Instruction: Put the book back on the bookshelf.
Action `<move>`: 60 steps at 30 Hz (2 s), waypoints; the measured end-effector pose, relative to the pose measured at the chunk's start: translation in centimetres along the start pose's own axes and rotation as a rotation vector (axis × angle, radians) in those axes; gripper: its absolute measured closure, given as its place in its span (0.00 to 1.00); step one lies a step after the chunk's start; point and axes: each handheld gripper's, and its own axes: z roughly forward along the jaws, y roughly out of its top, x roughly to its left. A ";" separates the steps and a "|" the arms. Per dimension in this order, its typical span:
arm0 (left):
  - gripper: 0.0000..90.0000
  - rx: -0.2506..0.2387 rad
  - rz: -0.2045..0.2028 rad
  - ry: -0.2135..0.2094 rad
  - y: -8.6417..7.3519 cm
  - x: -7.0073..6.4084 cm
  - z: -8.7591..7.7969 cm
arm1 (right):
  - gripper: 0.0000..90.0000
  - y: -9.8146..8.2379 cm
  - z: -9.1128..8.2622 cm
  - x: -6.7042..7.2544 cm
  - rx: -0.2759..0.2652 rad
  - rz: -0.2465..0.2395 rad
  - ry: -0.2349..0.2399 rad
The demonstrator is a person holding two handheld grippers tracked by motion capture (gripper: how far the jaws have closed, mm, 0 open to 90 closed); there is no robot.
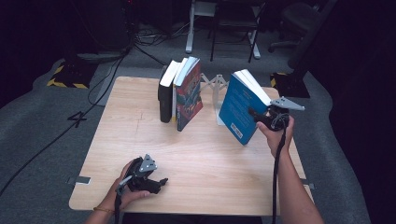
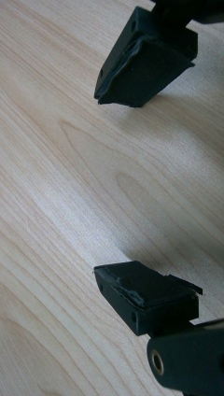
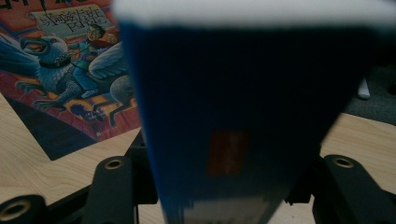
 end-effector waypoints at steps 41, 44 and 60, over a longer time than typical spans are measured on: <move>0.16 -0.001 0.007 -0.009 0.1 0.0 0.1 | 0.67 -8.9 6.0 1.9 0.072 -0.005 -0.045; 0.16 -0.002 0.007 -0.009 0.1 0.0 0.1 | 0.68 -8.4 6.7 2.2 0.082 0.008 -0.060; 0.16 -0.001 0.012 -0.016 0.1 0.0 0.1 | 0.68 -6.8 9.3 2.7 0.116 0.053 -0.113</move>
